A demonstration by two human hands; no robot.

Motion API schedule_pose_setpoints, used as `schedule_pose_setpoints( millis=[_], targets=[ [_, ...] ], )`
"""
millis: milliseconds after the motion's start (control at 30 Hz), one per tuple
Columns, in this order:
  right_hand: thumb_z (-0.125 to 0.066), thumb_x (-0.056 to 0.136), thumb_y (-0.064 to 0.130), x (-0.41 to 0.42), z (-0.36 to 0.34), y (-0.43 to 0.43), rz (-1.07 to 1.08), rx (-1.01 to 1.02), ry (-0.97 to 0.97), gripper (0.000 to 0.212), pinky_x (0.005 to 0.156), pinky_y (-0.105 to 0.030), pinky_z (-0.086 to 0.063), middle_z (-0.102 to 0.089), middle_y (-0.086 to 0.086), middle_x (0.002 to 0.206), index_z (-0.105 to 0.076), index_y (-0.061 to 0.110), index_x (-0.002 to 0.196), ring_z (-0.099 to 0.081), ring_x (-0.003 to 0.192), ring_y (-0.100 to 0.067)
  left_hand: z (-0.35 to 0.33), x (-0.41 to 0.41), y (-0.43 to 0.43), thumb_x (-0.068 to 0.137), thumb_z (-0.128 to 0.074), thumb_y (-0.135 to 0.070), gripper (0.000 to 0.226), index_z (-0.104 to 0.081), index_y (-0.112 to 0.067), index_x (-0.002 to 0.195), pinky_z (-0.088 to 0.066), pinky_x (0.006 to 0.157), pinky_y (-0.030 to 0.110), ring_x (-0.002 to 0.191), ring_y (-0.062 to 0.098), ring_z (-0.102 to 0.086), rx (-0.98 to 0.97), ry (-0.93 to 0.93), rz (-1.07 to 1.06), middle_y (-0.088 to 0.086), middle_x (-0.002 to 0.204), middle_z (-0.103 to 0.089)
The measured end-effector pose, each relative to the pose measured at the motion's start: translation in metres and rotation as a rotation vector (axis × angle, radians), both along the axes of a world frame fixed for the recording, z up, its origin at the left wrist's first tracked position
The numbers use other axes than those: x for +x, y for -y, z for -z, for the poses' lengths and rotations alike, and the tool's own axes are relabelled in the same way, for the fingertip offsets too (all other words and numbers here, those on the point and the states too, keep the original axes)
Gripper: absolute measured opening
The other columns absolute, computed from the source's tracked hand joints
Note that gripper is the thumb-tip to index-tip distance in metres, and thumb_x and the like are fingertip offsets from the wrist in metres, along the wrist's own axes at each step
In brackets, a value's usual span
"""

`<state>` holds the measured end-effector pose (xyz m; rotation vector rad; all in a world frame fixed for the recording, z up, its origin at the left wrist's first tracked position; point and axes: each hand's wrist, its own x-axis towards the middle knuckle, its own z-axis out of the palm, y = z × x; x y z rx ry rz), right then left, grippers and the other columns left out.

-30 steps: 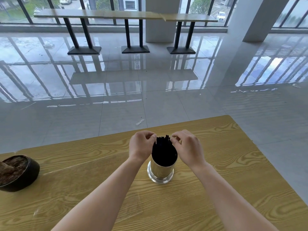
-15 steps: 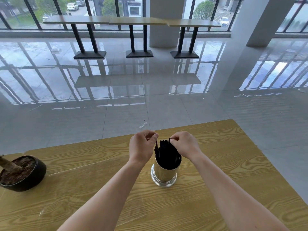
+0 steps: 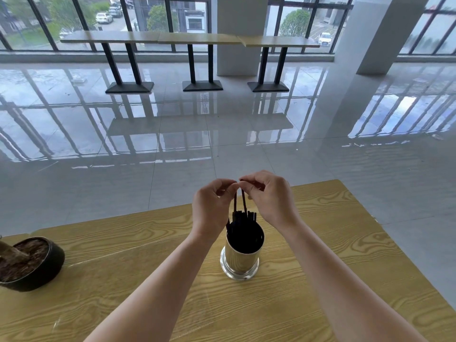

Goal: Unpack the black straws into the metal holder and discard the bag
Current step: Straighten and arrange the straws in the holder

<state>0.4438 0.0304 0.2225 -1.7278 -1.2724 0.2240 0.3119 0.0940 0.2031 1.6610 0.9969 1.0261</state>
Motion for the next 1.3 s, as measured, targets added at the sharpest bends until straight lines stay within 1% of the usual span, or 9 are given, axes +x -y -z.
schedule_pose_setpoints(
  millis=[133,300,467,600,700,900,1000,1100,1300],
  targets=[
    [-0.075,0.089,0.019,-0.007,-0.014,-0.002,-0.036,0.091,-0.071,0.017,0.076,-0.038,-0.061,-0.074,0.003,0.092,-0.079,0.013,0.105,-0.072,0.081,-0.012,-0.016,-0.002,0.003,0.088,-0.074,-0.023,0.009,-0.076,-0.031,0.088,-0.060,0.073,0.036,0.073,0.012,-0.072,0.074,0.091,-0.018,-0.009,0.078,-0.077],
    [-0.067,0.094,0.007,-0.014,-0.024,-0.003,-0.078,0.178,-0.101,0.020,0.077,-0.032,-0.063,-0.069,0.004,0.094,-0.075,0.007,0.112,-0.072,0.082,-0.011,-0.030,-0.004,0.007,0.091,-0.072,-0.014,0.021,-0.074,-0.035,0.090,-0.050,0.054,0.016,0.058,0.001,-0.066,0.081,0.210,0.000,-0.016,0.071,-0.075],
    [-0.060,0.098,0.006,-0.018,-0.028,-0.003,-0.127,0.144,-0.035,0.026,0.085,-0.036,-0.061,-0.065,0.002,0.101,-0.070,0.007,0.121,-0.071,0.093,-0.016,-0.034,-0.006,0.008,0.090,-0.073,-0.014,0.016,-0.078,-0.028,0.096,-0.062,0.061,0.039,0.069,0.019,-0.074,0.044,0.214,-0.013,-0.007,0.077,-0.078],
    [-0.059,0.098,0.007,-0.019,-0.028,0.000,-0.146,0.135,-0.013,0.028,0.085,-0.040,-0.060,-0.065,0.001,0.103,-0.068,0.008,0.125,-0.068,0.097,-0.019,-0.037,-0.008,0.009,0.085,-0.076,-0.013,0.024,-0.074,-0.037,0.085,-0.063,0.064,0.038,0.066,0.011,-0.072,0.073,0.203,-0.063,-0.015,0.076,-0.077],
    [-0.064,0.097,0.014,-0.013,-0.022,0.004,-0.102,0.113,0.006,0.029,0.082,-0.026,-0.058,-0.067,0.008,0.105,-0.068,0.015,0.125,-0.066,0.098,-0.005,-0.041,-0.011,0.006,0.085,-0.075,-0.011,0.026,-0.072,-0.036,0.083,-0.062,0.060,0.031,0.061,0.009,-0.070,0.087,0.233,-0.132,-0.015,0.074,-0.076],
    [-0.065,0.096,0.031,0.008,0.005,0.018,0.091,-0.066,-0.069,0.031,0.089,-0.030,-0.052,-0.063,0.007,0.116,-0.067,0.021,0.125,-0.060,0.106,-0.012,-0.045,-0.024,-0.006,0.086,-0.076,-0.007,0.005,-0.075,-0.012,0.085,-0.061,0.059,0.027,0.060,0.013,-0.071,-0.318,0.609,-0.328,0.000,0.065,-0.075],
    [-0.062,0.095,0.042,0.013,0.014,0.027,0.054,-0.150,-0.371,0.051,0.095,-0.036,-0.054,-0.062,0.000,0.127,-0.055,0.020,0.140,-0.065,0.107,-0.017,-0.039,-0.032,-0.011,0.087,-0.074,-0.004,0.004,-0.071,-0.004,0.088,-0.062,0.062,0.027,0.062,0.017,-0.072,-0.650,0.849,-0.367,0.007,0.069,-0.072],
    [-0.063,0.096,0.026,0.009,0.018,0.031,-0.045,-0.005,-0.853,0.043,0.082,-0.034,-0.061,-0.073,-0.012,0.110,-0.057,0.012,0.136,-0.074,0.093,-0.026,-0.028,-0.037,-0.008,0.088,-0.072,-0.001,0.006,-0.067,-0.003,0.086,-0.064,0.064,0.029,0.069,0.021,-0.073,-0.853,0.934,-0.382,0.012,0.076,-0.070],
    [-0.061,0.094,-0.002,0.002,0.013,0.031,-0.019,0.247,-1.127,0.021,0.073,-0.030,-0.061,-0.076,-0.020,0.102,-0.069,0.001,0.114,-0.074,0.089,-0.031,-0.011,-0.041,-0.003,0.090,-0.069,0.000,0.007,-0.065,0.001,0.084,-0.060,0.054,0.027,0.058,0.020,-0.073,-0.983,0.960,-0.390,0.013,0.074,-0.069]
  ],
)
